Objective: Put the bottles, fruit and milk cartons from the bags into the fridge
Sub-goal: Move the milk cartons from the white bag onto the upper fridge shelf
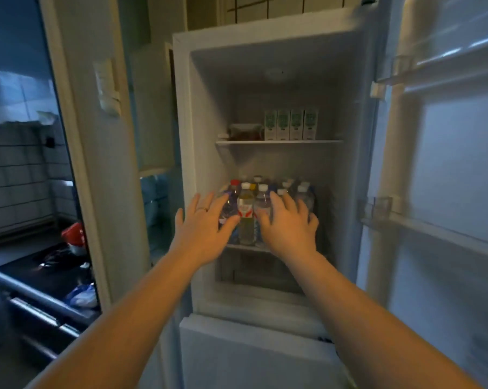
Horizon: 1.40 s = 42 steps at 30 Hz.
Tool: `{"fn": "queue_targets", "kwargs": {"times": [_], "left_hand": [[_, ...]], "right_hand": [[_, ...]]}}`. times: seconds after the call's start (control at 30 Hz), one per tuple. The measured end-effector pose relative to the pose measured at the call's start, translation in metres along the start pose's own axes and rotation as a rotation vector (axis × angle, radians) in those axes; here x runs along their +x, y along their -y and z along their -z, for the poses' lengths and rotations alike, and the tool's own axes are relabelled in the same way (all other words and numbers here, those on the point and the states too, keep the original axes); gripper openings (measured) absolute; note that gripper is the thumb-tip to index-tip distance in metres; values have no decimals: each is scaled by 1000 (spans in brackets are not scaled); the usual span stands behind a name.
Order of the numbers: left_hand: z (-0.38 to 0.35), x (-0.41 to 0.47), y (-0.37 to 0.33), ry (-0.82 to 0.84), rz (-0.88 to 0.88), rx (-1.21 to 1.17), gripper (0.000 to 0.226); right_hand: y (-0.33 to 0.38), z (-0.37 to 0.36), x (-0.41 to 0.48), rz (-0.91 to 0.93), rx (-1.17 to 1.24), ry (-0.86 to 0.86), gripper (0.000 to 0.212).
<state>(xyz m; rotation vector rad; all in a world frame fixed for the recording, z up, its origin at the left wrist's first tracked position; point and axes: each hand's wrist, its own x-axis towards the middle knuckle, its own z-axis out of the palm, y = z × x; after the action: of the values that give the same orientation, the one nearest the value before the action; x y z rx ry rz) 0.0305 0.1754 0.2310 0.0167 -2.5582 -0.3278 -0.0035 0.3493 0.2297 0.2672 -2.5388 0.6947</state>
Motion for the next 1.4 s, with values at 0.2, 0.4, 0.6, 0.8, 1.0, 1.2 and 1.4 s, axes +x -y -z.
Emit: {"fn": "queue_targets", "kwargs": {"times": [0.2,0.4,0.6,0.8,1.0,1.2,1.4], "left_hand": [[10,-138,7,40,40,-57,69],[-8,-287,4,136,78,-125,74],[-28,-434,-9,353,189,-121,74],[-49,-549,-42,573,299,-85,73],[-70,-621,-117,743,307,-170,74],[-97,-661,-234,815,234,-232,73],[-140,-682,-382,845,206,-268,75]], "right_hand": [[-14,-5,-133,106,101,28,60],[-28,-13,-289,153,141,197,69],[-55,-15,-432,116,153,408,63],[-106,-3,-545,31,57,653,61],[-175,47,-612,-88,44,699,60],[-281,116,-657,-201,2,705,60],[-417,200,-683,-251,-4,669,59]]}}
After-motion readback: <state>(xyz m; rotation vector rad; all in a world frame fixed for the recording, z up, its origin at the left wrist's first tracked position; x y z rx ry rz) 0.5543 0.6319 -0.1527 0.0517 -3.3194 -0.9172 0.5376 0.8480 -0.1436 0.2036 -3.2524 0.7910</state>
